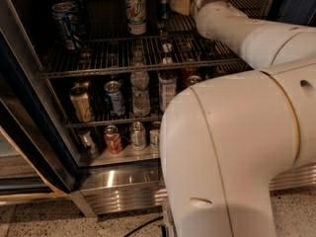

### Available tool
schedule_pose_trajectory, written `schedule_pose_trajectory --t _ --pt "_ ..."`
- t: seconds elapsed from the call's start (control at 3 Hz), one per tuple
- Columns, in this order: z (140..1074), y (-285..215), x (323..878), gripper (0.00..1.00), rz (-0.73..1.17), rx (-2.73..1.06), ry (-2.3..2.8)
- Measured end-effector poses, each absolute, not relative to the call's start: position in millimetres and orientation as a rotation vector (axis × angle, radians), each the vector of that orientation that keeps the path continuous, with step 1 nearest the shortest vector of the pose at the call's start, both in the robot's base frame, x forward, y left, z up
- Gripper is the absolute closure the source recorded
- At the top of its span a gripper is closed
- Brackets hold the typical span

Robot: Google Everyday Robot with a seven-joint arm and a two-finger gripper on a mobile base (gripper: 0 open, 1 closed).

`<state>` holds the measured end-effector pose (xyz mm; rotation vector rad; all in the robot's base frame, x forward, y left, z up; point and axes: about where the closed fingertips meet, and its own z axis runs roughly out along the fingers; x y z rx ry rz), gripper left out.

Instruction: Pick green can from top shelf of fridge

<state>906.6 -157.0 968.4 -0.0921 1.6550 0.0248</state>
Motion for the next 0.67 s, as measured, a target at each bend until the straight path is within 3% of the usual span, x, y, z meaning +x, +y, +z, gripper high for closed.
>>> schedule_pose_trajectory --t 0.67 --pt "956.6 -174.0 917.8 0.00 0.013 -0.052 1.671"
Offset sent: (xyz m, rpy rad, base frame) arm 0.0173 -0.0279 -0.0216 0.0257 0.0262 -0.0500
